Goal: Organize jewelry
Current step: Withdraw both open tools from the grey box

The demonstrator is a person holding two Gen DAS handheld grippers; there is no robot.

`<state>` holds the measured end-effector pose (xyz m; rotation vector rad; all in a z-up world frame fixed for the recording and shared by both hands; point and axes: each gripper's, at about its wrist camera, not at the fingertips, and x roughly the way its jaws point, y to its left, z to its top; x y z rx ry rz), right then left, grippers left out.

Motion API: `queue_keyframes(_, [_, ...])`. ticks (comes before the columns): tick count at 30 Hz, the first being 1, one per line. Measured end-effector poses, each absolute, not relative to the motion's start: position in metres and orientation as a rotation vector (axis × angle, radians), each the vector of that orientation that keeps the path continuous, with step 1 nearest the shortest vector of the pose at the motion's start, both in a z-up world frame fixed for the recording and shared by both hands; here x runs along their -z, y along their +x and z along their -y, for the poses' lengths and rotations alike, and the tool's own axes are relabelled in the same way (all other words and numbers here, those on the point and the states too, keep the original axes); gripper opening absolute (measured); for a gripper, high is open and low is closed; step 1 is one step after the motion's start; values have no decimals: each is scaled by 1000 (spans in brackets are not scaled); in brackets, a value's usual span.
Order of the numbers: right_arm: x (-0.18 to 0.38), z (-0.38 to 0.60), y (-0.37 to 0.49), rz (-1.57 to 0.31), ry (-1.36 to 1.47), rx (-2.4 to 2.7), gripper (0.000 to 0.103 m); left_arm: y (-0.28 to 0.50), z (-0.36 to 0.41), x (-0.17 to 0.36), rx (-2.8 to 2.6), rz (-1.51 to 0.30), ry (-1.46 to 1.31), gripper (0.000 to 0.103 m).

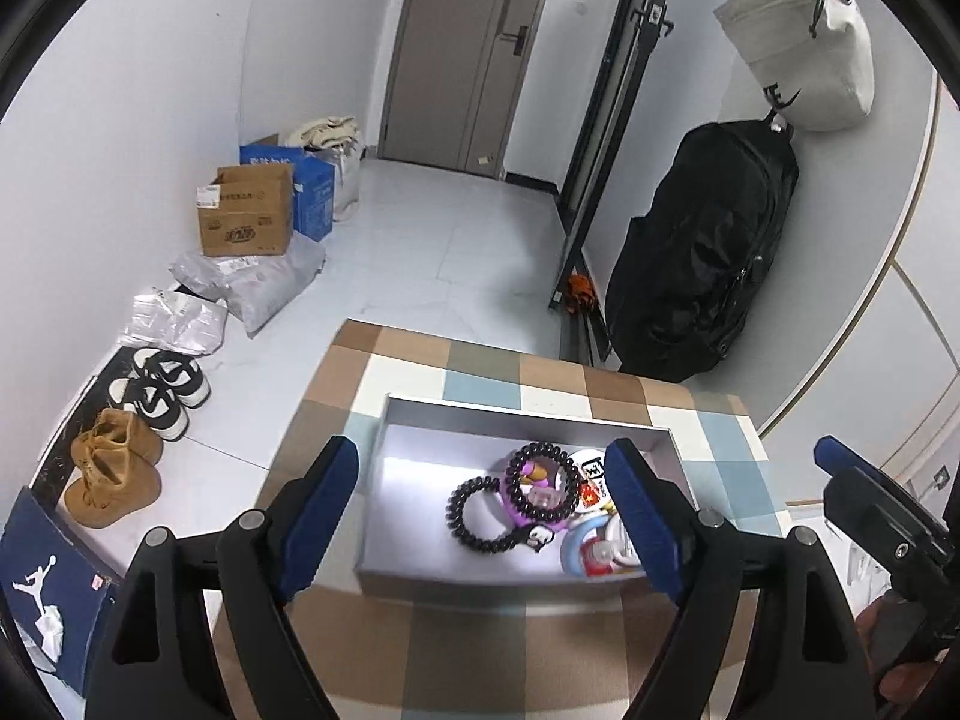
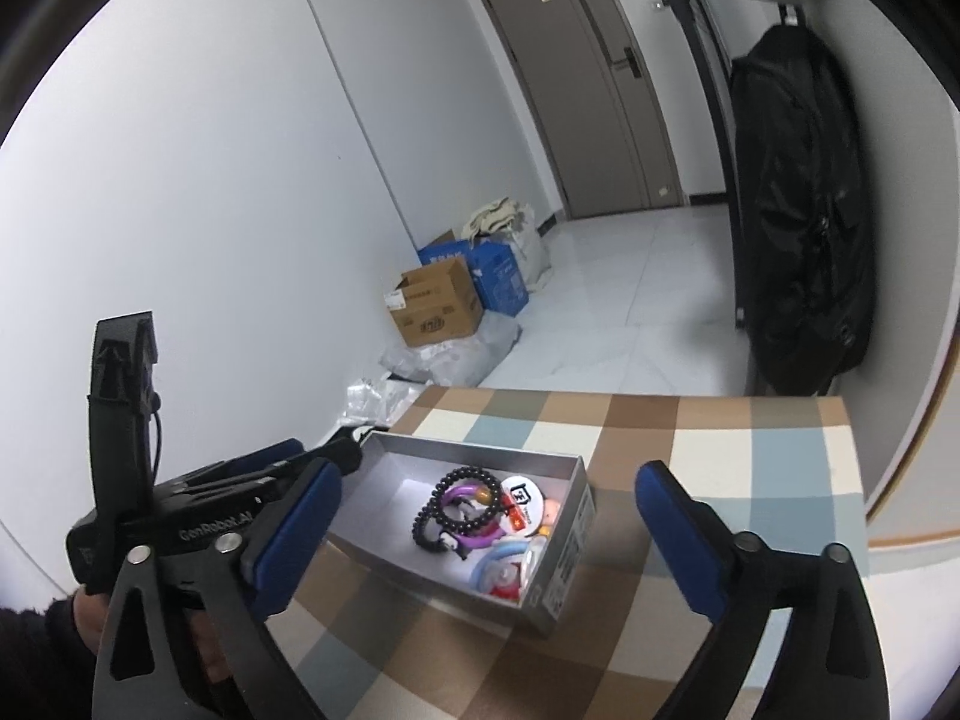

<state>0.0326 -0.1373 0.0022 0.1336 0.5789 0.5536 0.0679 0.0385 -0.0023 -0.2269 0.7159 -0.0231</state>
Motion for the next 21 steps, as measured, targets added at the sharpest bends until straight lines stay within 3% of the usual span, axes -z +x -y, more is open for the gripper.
queue_keyframes(3, [-4,142,17,-558,126,-547,103,53,-39,1,-1,-692,-217,91])
queue_keyframes(21, [4,149,-45,-532,100,-505,103,1,-24,0,-5,-610,-142,92])
